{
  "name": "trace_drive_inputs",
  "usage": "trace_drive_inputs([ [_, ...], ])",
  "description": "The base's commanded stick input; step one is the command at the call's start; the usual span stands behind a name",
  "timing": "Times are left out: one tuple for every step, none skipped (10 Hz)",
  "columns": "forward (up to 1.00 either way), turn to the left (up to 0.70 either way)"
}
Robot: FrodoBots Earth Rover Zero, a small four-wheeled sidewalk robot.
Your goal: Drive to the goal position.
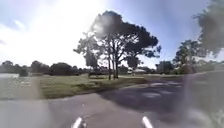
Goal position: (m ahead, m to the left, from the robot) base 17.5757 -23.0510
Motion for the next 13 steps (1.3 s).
trace_drive_inputs([
  [0.70, 0.00],
  [0.70, 0.00],
  [0.70, 0.00],
  [0.70, 0.00],
  [0.70, 0.00],
  [0.70, 0.00],
  [0.70, 0.00],
  [0.70, 0.00],
  [0.70, 0.00],
  [0.70, 0.00],
  [0.70, 0.00],
  [0.70, 0.00],
  [0.70, 0.00],
])
